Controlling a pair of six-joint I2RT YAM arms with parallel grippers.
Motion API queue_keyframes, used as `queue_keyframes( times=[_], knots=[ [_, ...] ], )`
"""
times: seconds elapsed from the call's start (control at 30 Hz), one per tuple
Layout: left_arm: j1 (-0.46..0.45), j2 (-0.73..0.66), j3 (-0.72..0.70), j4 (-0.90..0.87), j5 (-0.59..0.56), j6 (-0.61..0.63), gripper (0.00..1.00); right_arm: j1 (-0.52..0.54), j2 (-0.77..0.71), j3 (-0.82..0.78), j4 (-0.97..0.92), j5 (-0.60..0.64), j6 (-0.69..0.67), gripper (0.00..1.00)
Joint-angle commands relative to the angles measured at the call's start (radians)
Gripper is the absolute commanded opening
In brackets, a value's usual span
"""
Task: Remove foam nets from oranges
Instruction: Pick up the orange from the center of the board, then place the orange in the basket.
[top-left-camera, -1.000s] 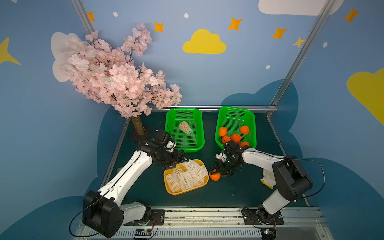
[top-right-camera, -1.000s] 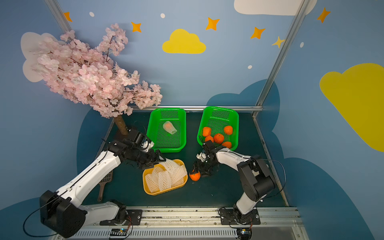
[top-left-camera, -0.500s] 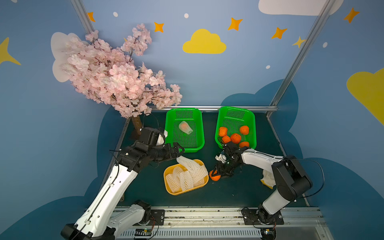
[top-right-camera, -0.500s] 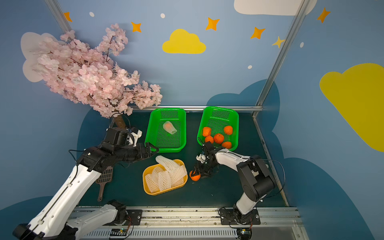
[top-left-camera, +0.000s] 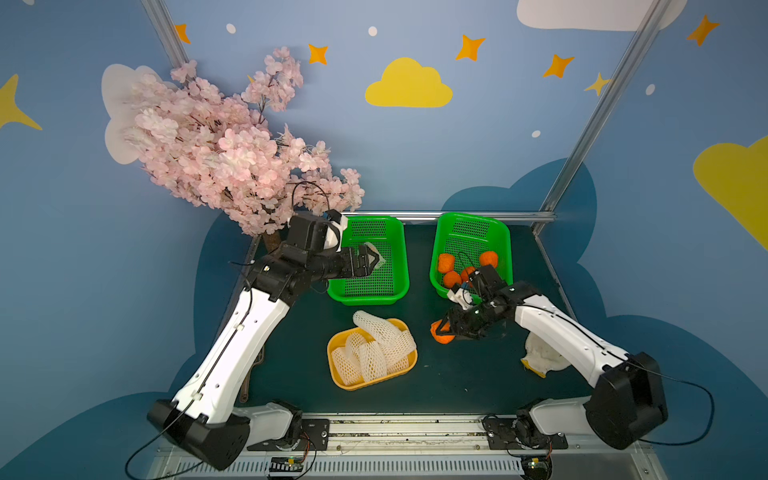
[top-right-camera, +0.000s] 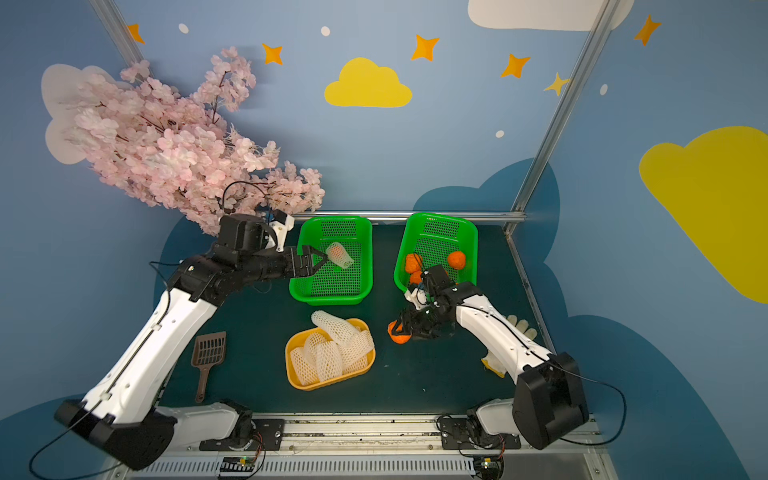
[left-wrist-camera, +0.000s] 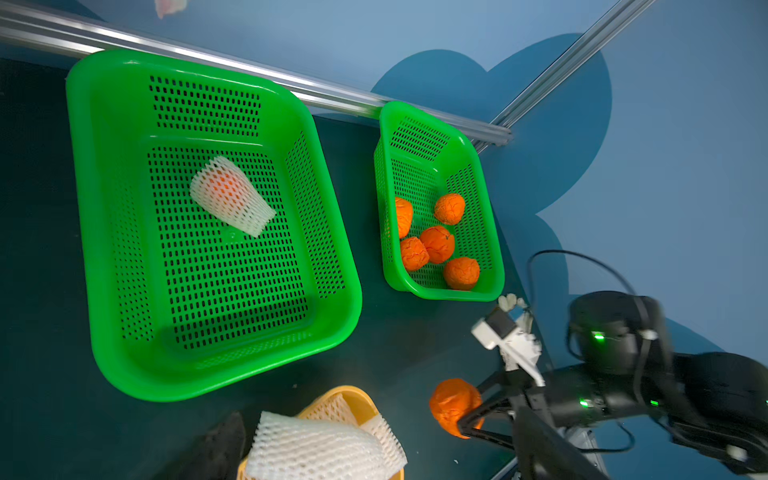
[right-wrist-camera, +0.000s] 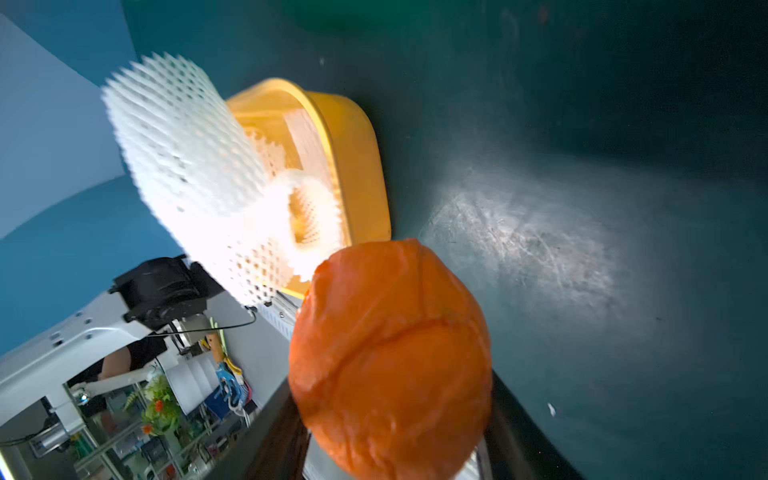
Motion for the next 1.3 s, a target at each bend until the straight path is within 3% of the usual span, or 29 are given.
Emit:
queue_keyframes(
  times=[0.0,0.17,0.43,0.6,0.8,1.07,1.27],
  knots=[
    [0.016,0.125,0.08,0.003,0.059,0.051,1.0,-0.083,-0.037,0.097,-0.119,0.046,-0.008,0.42],
    [0.063,0.312,0.175,0.03,0.174,-0.002,1.0,-0.211,0.018,0.241,-0.072,0.121,-0.078,0.44],
    [0.125,0.488,0.241,0.091,0.208,-0.062,1.0,-0.344,0.443,0.634,-0.152,0.112,-0.128,0.44],
    [0.144,0.571,0.254,0.145,0.209,-0.087,1.0,-0.357,0.731,0.94,-0.236,0.138,-0.156,0.45],
    [0.147,0.686,0.308,0.165,0.23,-0.142,1.0,-0.358,0.926,1.167,-0.268,0.172,-0.16,0.51],
    [0.148,0.783,0.385,0.1,0.173,-0.191,1.0,-0.358,0.965,1.253,-0.271,0.124,-0.178,0.72],
    [0.15,0.848,0.436,0.008,0.113,-0.178,1.0,-0.349,0.855,1.216,-0.277,0.057,-0.21,0.77]
  ],
)
